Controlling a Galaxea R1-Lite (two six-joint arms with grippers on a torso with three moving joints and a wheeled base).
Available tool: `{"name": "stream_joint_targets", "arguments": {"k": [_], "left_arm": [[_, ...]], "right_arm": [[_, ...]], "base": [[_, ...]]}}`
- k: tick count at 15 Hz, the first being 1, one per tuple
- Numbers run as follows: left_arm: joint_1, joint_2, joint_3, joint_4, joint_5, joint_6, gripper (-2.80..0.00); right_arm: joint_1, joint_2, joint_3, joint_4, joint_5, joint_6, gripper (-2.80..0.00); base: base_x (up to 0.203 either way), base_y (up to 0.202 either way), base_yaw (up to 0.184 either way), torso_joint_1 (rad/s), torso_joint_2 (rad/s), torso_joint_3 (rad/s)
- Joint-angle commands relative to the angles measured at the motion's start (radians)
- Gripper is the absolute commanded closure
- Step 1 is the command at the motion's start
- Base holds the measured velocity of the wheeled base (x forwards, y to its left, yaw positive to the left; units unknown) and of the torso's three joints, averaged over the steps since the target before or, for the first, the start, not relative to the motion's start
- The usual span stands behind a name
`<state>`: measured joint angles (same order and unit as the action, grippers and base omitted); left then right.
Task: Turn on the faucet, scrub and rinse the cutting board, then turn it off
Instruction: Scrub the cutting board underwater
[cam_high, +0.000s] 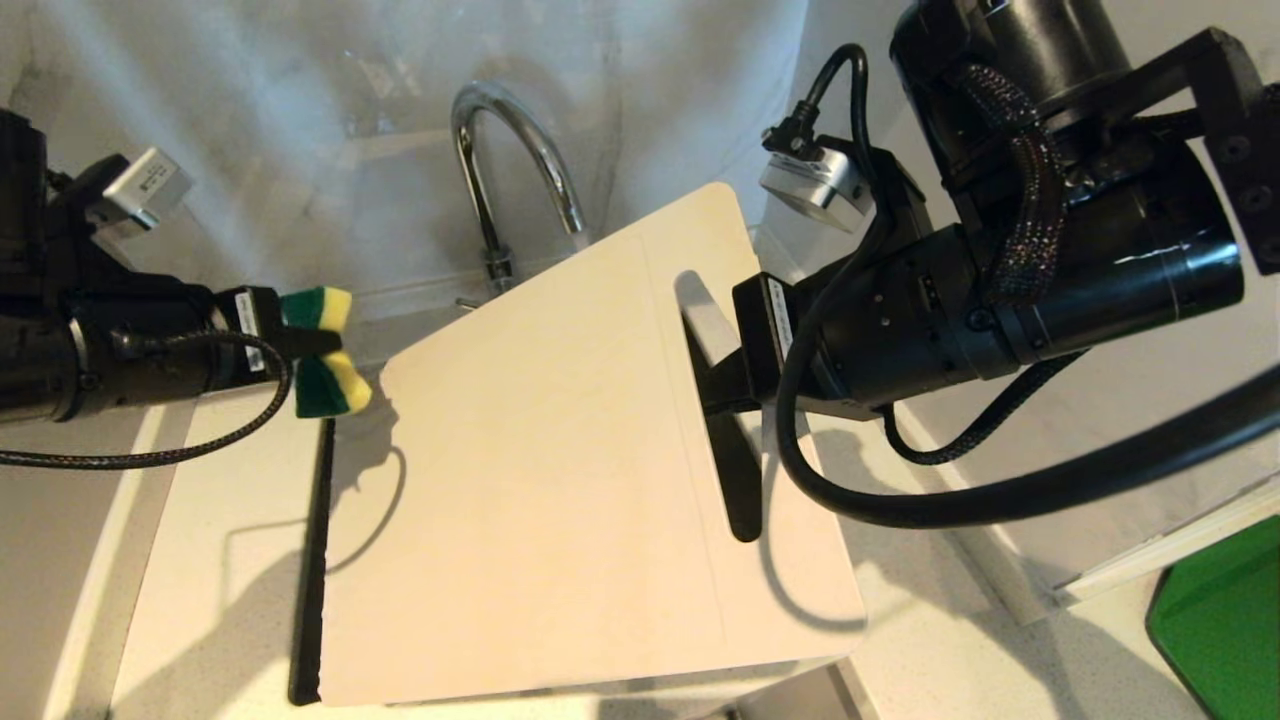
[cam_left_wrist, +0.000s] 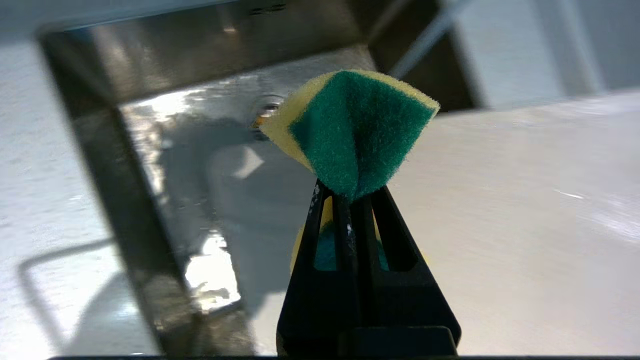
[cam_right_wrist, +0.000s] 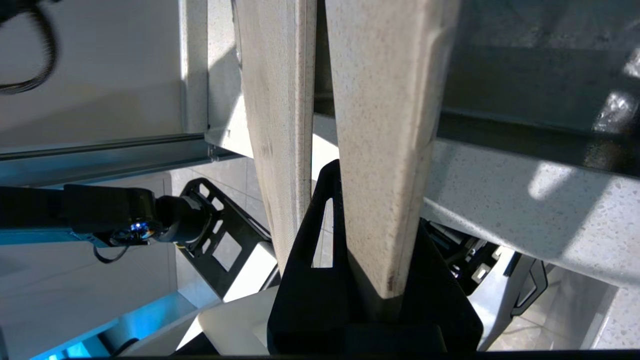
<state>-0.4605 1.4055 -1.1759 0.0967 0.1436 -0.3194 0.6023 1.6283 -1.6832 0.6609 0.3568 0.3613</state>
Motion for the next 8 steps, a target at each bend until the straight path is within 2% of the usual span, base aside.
{"name": "stream_joint_targets", "arguments": {"k": [1, 4, 6, 8], "left_arm": [[-0.094, -0.024, -0.051, 0.049, 0.003, -0.013, 0.0], [-0.256, -0.019, -0.057, 0.103, 0.031, -0.045, 0.0], [-0.358, -0.013, -0.02, 0.128, 0.062, -0.081, 0.0], [-0.396, -0.002, 0.062, 0.128, 0.095, -0.091, 0.0]], "right_arm": [[-0.001, 0.008, -0.004, 0.003, 0.002, 0.002, 0.0], [-0.001, 0.008, -0.004, 0.003, 0.002, 0.002, 0.0], [-0.001, 0.008, -0.006, 0.003, 0.002, 0.003, 0.0], [-0.001, 0.008, -0.007, 0.003, 0.002, 0.004, 0.0]], "base": [[0.0, 0.0, 0.0, 0.0, 0.0, 0.0], [0.0, 0.0, 0.0, 0.0, 0.0, 0.0], [0.0, 0.0, 0.0, 0.0, 0.0, 0.0], [0.0, 0.0, 0.0, 0.0, 0.0, 0.0]]}}
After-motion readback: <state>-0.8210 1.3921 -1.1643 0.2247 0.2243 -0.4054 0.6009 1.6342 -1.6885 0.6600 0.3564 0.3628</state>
